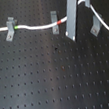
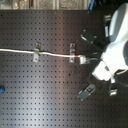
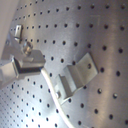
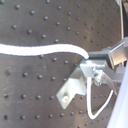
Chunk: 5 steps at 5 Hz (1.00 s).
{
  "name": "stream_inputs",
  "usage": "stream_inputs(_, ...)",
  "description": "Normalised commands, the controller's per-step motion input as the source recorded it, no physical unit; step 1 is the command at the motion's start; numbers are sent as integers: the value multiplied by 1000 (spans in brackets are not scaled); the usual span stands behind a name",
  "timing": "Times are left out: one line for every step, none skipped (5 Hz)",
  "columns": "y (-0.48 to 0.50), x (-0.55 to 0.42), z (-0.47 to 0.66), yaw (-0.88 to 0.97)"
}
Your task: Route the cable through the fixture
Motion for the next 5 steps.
stream_inputs(-62, 16, 50, 0)
stream_inputs(-286, 7, 0, 0)
stream_inputs(-207, -80, 267, 0)
stream_inputs(-131, -92, 208, 0)
stream_inputs(78, -107, 2, 46)
